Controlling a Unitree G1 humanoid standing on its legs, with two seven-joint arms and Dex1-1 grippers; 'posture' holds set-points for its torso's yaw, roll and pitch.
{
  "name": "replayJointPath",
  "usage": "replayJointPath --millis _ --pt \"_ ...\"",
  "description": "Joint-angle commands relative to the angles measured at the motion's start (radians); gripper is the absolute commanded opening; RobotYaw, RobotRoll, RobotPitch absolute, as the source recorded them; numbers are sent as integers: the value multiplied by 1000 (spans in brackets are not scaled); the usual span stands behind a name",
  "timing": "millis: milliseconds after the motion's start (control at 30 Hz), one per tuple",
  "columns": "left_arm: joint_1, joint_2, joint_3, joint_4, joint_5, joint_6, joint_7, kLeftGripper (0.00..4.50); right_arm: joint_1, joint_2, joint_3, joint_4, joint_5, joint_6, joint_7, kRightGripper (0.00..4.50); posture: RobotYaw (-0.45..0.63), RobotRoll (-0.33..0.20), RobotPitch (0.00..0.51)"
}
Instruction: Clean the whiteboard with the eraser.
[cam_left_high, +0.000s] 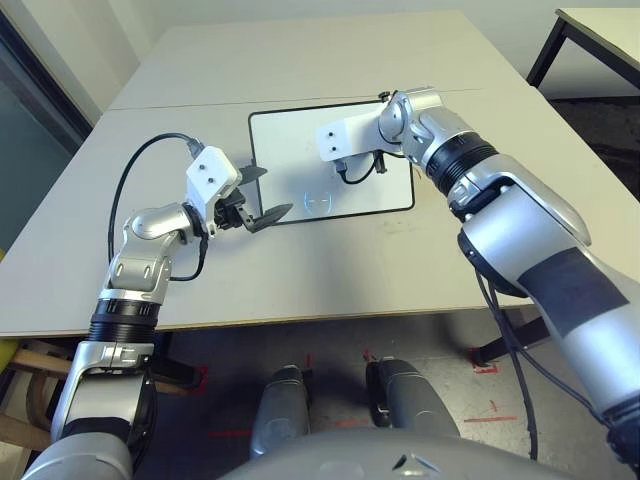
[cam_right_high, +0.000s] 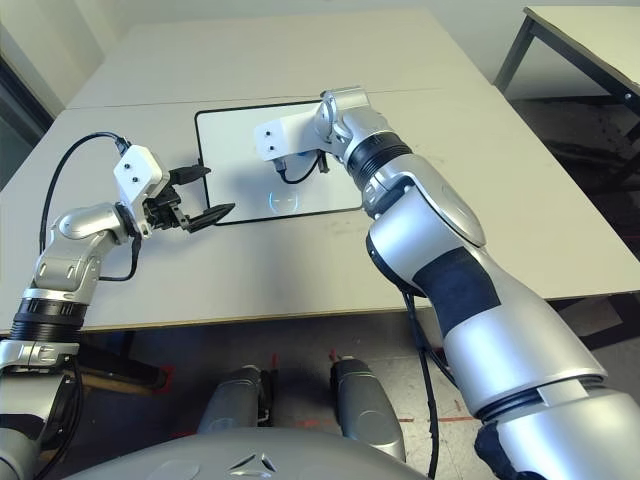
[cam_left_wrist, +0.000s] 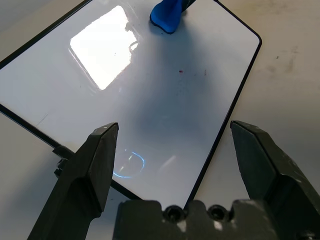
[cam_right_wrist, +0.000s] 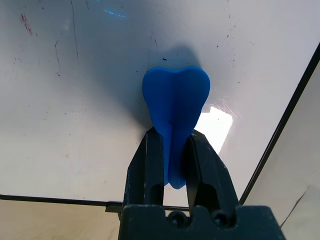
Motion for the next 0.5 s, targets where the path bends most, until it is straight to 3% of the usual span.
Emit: replayJointPath --millis 33,500 --pt "3 -2 4 -15 -2 8 3 4500 11 -33 12 19 -19 3 -1 394 -20 0 75" --pt "-17 -3 0 7 1 2 -4 4500 0 -117 25 30 -27 4 1 394 -40 0 64"
